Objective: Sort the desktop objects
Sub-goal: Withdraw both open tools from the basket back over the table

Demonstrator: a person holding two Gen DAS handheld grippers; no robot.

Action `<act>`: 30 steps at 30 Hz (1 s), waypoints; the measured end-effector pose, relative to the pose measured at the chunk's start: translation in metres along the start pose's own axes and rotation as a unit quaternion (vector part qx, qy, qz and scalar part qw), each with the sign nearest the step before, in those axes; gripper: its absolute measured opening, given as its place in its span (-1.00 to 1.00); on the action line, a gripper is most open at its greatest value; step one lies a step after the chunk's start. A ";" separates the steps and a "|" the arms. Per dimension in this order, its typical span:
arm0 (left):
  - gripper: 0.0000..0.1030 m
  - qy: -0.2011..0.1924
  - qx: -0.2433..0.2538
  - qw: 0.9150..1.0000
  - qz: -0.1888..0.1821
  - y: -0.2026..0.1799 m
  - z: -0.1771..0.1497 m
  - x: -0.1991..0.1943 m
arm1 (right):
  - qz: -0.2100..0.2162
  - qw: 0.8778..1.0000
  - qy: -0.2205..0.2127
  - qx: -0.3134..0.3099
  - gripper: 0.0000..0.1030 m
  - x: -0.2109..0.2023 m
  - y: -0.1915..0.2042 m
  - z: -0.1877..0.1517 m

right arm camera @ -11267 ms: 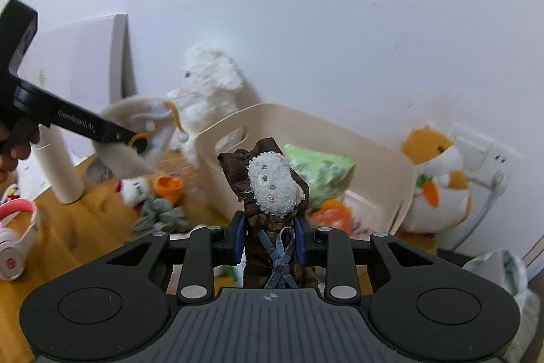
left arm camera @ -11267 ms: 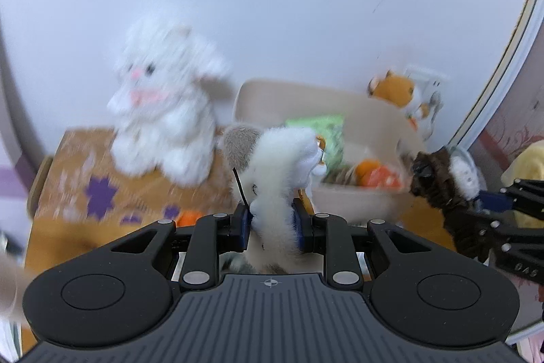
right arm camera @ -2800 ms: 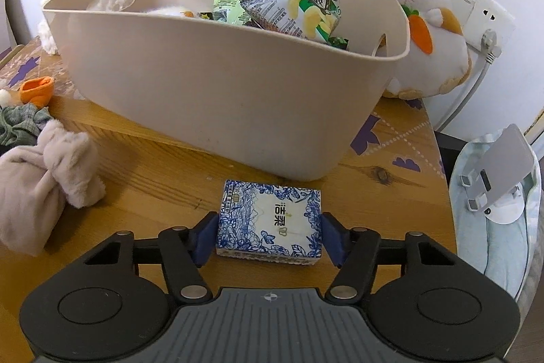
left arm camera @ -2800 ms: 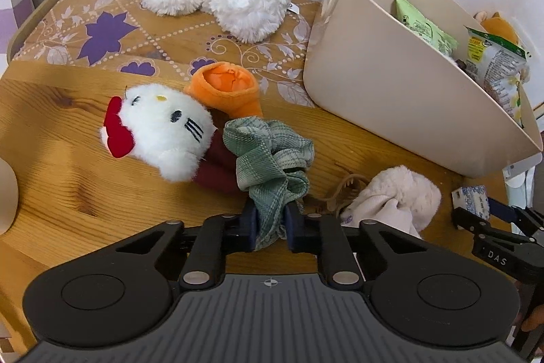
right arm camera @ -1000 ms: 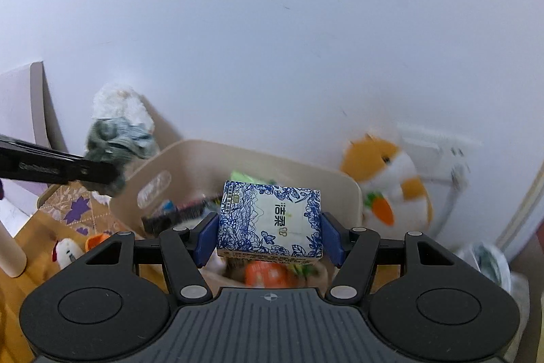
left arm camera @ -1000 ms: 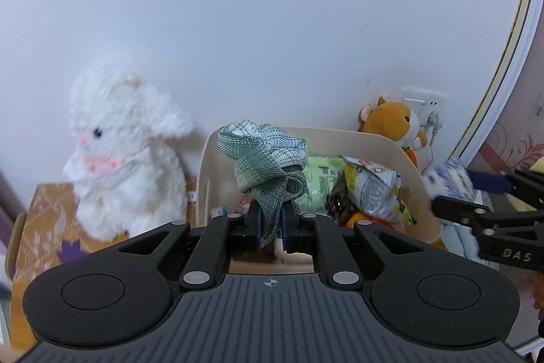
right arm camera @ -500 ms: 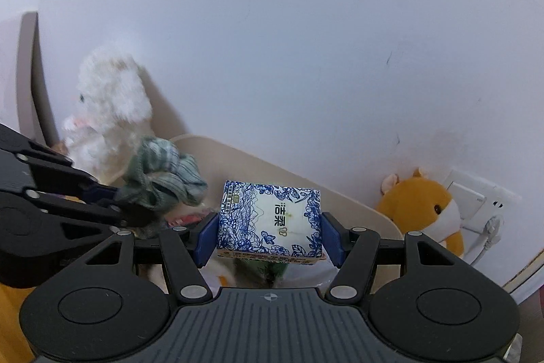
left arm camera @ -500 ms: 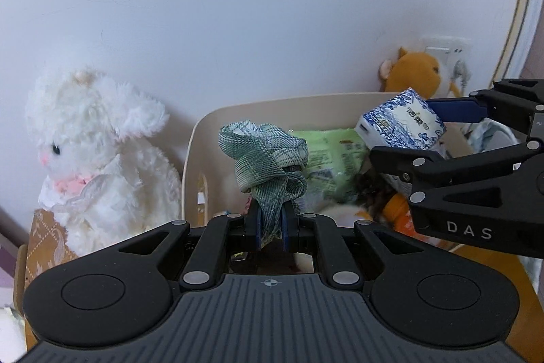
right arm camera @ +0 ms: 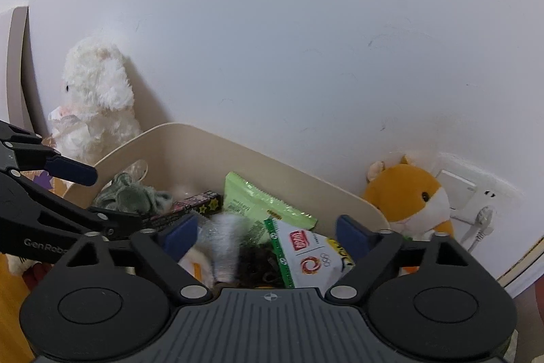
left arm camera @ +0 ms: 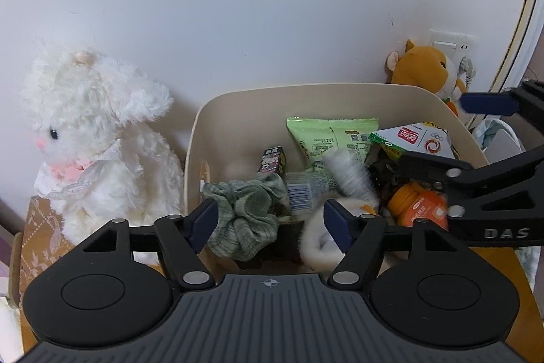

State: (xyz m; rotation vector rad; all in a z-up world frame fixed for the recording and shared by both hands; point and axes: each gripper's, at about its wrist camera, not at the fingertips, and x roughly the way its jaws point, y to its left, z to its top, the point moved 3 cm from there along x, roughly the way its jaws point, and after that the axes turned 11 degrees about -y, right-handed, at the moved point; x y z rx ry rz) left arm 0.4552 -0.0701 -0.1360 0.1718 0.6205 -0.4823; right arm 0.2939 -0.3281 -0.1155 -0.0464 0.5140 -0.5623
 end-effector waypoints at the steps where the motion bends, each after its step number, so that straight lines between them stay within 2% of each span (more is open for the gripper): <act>1: 0.39 -0.001 0.000 1.000 0.002 0.001 0.000 -0.002 | -0.001 1.000 -0.003 0.000 0.98 -0.003 -0.001 0.000; 10: 0.53 -0.011 0.005 1.000 0.020 0.027 -0.007 -0.040 | 0.011 1.000 -0.023 -0.003 1.00 -0.034 0.003 -0.009; 16: 0.57 0.016 -0.011 0.999 0.049 0.057 -0.035 -0.062 | 0.033 0.999 -0.020 0.033 1.00 -0.058 0.011 -0.030; 21: 0.57 0.053 -0.017 0.996 0.069 0.079 -0.072 -0.072 | 0.050 0.998 0.009 0.034 1.00 -0.068 0.029 -0.062; 25: 0.57 0.083 -0.019 0.994 0.075 0.090 -0.095 -0.073 | 0.059 0.997 0.024 0.049 1.00 -0.072 0.043 -0.079; 30: 0.57 0.102 -0.058 0.991 0.071 0.099 -0.117 -0.073 | 0.076 0.993 0.042 0.075 1.00 -0.071 0.063 -0.094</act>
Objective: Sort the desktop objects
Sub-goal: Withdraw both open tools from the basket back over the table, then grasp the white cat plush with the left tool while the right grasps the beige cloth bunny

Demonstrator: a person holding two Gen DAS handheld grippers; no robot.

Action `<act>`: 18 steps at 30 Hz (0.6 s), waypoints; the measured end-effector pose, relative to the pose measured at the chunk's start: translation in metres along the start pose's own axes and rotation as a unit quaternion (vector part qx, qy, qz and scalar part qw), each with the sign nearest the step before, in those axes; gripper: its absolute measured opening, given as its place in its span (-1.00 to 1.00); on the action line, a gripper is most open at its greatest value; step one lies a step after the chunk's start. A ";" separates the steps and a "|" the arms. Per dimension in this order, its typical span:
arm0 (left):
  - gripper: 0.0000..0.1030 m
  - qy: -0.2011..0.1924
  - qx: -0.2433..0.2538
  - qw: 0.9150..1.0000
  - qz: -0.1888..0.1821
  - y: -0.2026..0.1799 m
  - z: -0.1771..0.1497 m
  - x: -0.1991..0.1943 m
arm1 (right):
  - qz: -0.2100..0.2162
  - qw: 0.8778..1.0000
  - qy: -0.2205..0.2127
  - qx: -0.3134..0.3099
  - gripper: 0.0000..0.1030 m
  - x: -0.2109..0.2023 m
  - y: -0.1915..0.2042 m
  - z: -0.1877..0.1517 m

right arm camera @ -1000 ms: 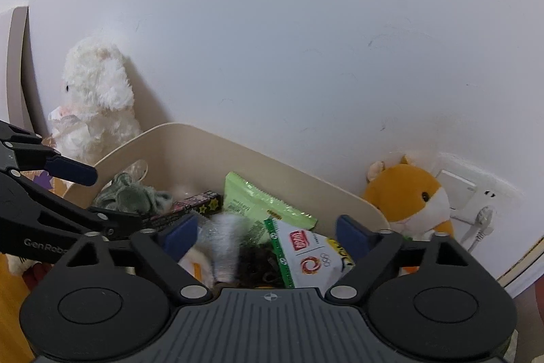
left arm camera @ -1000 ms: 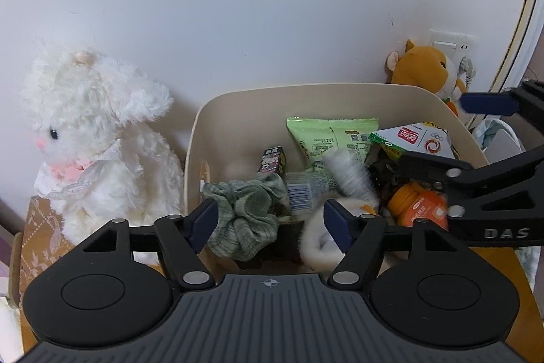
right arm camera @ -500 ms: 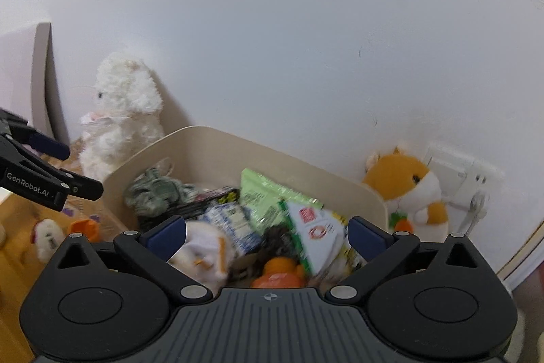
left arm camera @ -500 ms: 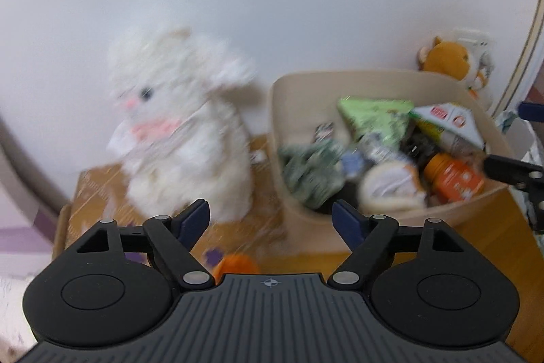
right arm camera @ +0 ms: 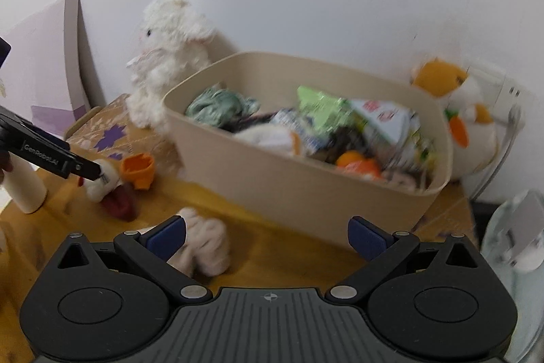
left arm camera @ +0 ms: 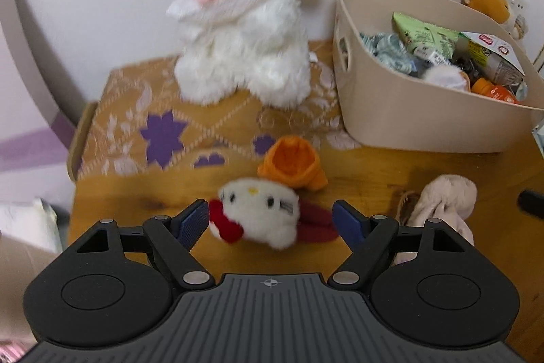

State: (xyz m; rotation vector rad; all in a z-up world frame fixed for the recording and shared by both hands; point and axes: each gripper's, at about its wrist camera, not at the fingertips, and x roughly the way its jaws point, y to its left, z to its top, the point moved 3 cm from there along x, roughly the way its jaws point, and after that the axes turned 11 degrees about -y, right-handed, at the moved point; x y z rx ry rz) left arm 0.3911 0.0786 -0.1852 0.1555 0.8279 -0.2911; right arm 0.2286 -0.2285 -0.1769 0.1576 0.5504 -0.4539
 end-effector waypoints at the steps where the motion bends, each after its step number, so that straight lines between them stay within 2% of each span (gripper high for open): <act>1: 0.57 0.004 -0.003 1.000 -0.001 0.001 -0.003 0.002 | 0.003 1.000 0.002 0.001 1.00 0.001 0.004 -0.002; 9: 0.57 0.013 0.010 1.000 0.002 0.001 -0.007 0.018 | 0.026 0.999 0.022 0.033 1.00 0.014 0.032 -0.011; 15: 0.57 0.015 0.048 0.999 0.011 0.004 -0.007 0.042 | 0.019 0.999 0.048 0.014 1.00 0.033 0.056 -0.018; 18: 0.57 0.023 0.054 0.998 0.009 0.006 -0.009 0.053 | 0.016 0.998 0.054 0.028 1.00 0.040 0.062 -0.022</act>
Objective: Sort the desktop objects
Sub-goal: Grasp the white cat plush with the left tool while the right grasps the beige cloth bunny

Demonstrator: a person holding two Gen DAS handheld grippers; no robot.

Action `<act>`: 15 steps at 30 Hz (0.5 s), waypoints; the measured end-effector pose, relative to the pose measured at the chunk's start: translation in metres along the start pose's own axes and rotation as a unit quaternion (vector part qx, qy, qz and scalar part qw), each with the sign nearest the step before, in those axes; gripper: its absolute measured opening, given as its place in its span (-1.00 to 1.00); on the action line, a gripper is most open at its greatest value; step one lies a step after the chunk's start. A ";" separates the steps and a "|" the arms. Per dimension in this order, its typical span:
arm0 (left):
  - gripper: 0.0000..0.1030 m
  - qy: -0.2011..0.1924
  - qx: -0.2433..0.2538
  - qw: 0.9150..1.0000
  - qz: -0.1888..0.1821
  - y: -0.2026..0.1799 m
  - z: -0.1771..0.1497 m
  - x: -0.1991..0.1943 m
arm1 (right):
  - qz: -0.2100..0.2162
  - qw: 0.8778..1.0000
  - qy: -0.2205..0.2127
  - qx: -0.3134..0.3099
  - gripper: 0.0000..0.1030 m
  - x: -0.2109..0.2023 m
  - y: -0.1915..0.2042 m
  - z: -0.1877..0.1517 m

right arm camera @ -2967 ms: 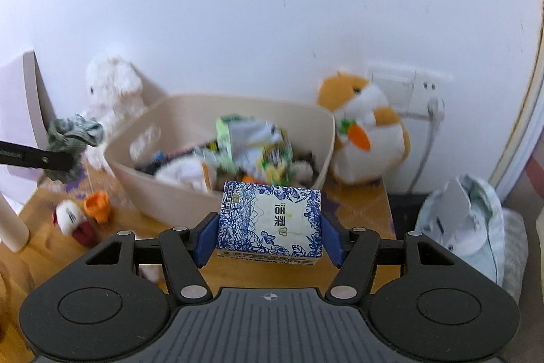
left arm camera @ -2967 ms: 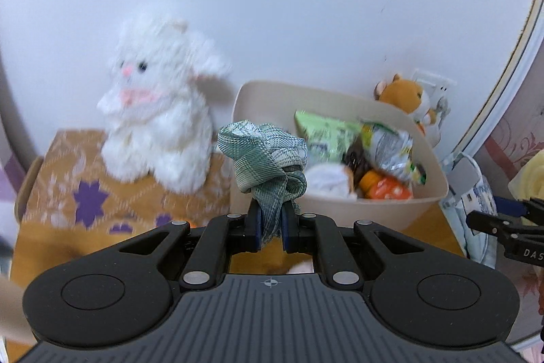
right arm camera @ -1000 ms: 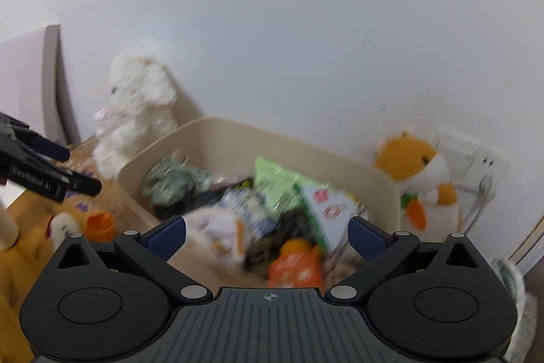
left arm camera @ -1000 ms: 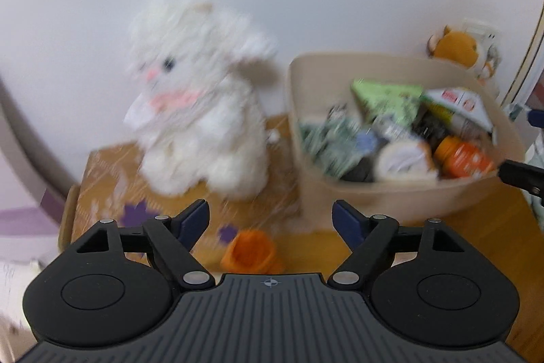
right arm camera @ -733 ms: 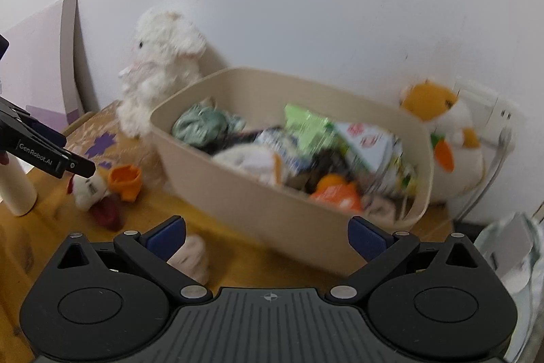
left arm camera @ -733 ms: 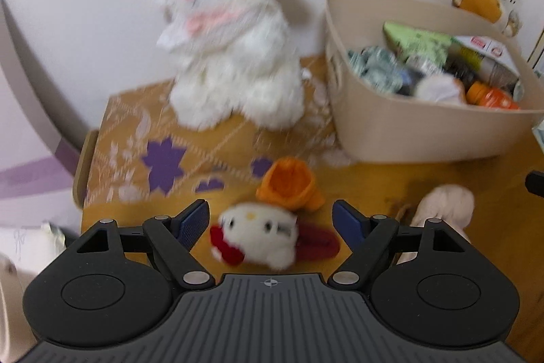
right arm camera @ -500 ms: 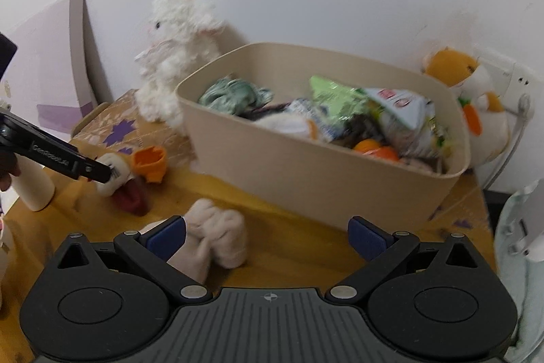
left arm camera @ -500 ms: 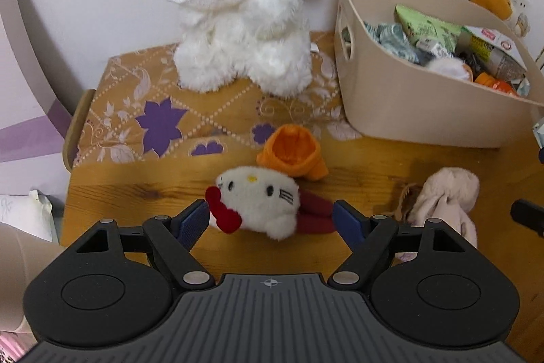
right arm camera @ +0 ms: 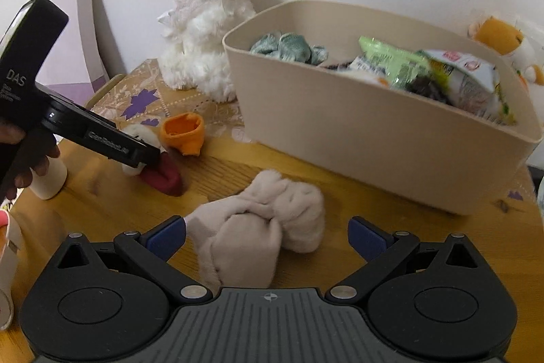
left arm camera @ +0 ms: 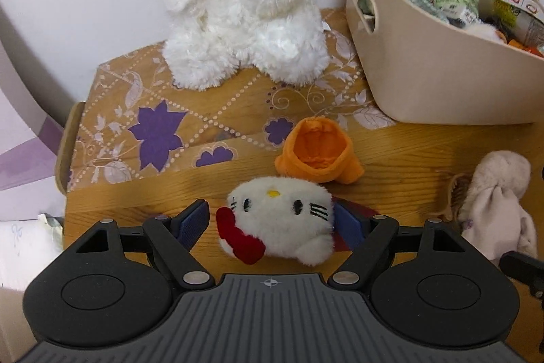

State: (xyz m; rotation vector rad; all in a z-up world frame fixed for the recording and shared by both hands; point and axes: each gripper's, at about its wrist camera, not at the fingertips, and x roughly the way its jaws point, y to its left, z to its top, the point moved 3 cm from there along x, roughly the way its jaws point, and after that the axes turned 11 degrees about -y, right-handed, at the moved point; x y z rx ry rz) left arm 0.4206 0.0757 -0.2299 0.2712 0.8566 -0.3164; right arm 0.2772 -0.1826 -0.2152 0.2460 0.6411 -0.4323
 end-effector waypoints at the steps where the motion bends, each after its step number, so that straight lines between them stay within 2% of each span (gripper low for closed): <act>1: 0.57 -0.001 -0.001 1.000 -0.002 0.000 0.000 0.001 | -0.002 1.000 0.001 0.005 0.98 0.002 0.001 -0.001; 5: 0.56 -0.004 0.000 1.000 -0.010 0.000 -0.001 0.004 | 0.000 1.000 0.017 0.023 0.73 0.009 0.006 -0.002; 6: 0.52 -0.005 -0.001 1.000 -0.014 0.001 -0.001 0.005 | -0.001 1.000 0.017 0.022 0.70 0.009 0.008 -0.002; 7: 0.37 -0.006 -0.003 1.000 -0.021 0.001 -0.001 0.005 | 0.001 1.000 0.016 0.021 0.59 0.009 0.009 -0.001; 8: 0.34 -0.006 -0.007 0.999 -0.030 0.002 -0.002 0.005 | 0.003 1.000 0.016 0.021 0.53 0.008 0.010 -0.001; 11: 0.27 -0.007 -0.012 0.999 -0.038 0.002 -0.001 0.004 | 0.008 1.000 0.019 0.020 0.20 0.006 0.012 0.001; 12: 0.24 -0.008 -0.012 0.999 -0.042 0.001 -0.002 0.004 | 0.007 1.000 0.021 0.019 0.01 0.006 0.012 0.000; 15: 0.22 -0.011 -0.011 0.999 -0.045 -0.001 -0.004 0.002 | 0.011 0.999 0.027 0.026 -0.25 0.004 0.009 -0.002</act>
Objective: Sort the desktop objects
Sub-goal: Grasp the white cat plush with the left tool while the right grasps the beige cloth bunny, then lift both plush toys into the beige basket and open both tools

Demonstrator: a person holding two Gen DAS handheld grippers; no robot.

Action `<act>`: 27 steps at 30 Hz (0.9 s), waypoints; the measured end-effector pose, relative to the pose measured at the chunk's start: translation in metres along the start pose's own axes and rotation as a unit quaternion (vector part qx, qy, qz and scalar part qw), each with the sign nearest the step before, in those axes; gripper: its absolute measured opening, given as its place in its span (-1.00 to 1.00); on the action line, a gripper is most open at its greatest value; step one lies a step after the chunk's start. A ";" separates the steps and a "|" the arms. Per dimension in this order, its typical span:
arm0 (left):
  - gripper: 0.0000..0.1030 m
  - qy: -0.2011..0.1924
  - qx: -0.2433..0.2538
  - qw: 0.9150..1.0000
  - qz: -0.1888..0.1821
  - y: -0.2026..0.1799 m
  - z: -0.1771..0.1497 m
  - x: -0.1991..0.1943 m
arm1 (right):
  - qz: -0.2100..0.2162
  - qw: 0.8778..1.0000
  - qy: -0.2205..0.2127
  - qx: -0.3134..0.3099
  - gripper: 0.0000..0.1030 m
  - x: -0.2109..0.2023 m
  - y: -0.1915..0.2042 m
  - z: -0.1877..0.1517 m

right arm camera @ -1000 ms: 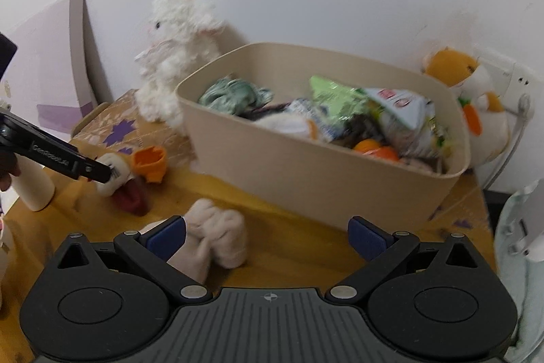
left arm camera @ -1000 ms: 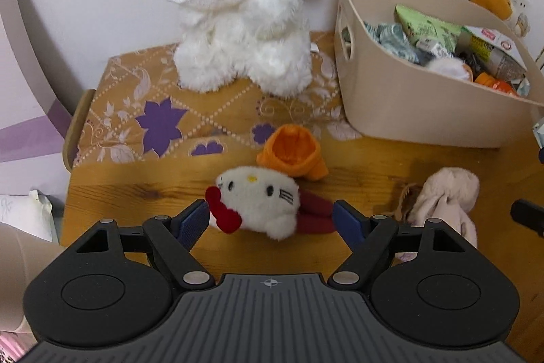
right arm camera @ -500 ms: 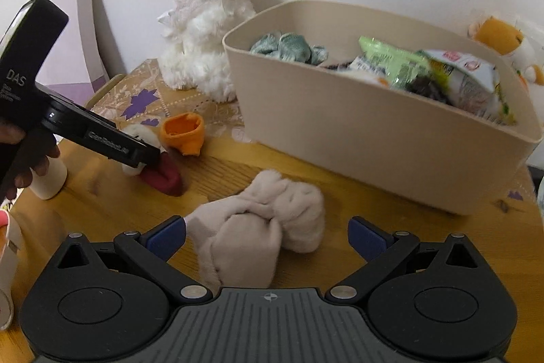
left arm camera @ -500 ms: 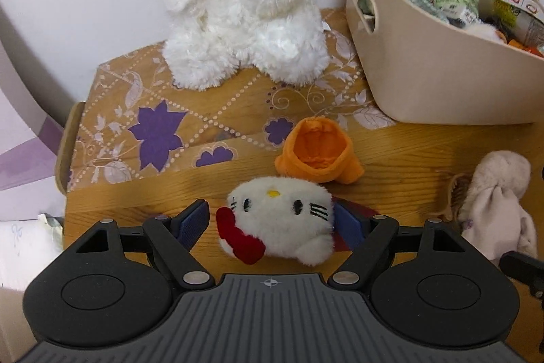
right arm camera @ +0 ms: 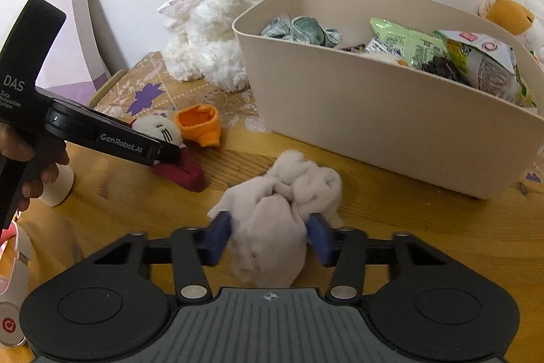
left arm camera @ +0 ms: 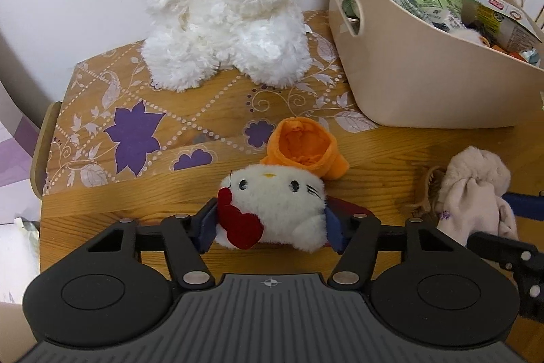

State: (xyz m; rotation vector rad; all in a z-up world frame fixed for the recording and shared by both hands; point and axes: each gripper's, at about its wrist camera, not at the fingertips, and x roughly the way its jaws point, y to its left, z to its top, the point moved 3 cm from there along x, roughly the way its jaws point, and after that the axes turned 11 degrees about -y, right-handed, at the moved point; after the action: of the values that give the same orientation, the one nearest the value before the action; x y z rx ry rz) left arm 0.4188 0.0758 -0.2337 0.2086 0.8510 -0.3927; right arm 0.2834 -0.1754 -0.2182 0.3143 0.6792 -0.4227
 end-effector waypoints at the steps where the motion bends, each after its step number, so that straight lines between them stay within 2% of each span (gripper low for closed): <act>1: 0.20 0.000 -0.001 1.000 -0.002 -0.001 -0.001 -0.001 | 0.001 1.000 0.000 0.001 -0.40 -0.001 -0.001 -0.001; 2: 0.20 -0.001 -0.003 1.000 -0.004 -0.002 -0.002 -0.001 | 0.003 1.000 0.001 0.001 -0.47 -0.002 -0.002 -0.002; 7: 0.18 0.001 -0.002 1.000 -0.012 -0.011 -0.008 -0.007 | 0.000 1.000 -0.001 0.004 -0.51 -0.010 -0.007 -0.006; 13: 0.17 -0.002 -0.004 1.000 -0.022 -0.021 -0.016 -0.022 | 0.004 1.000 -0.004 -0.001 -0.52 -0.024 -0.010 -0.009; 18: 0.17 -0.011 0.016 0.999 -0.027 -0.031 -0.018 -0.038 | 0.007 1.000 -0.007 -0.008 -0.52 -0.040 -0.017 -0.011; 27: 0.17 -0.043 0.036 0.998 -0.031 -0.050 -0.002 -0.071 | -0.005 0.999 -0.041 -0.013 -0.52 -0.083 -0.046 0.004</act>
State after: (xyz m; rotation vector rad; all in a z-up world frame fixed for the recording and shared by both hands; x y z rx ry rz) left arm 0.3545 0.0485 -0.1815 0.2317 0.7614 -0.4872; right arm 0.2056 -0.1946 -0.1667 0.2674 0.6062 -0.4341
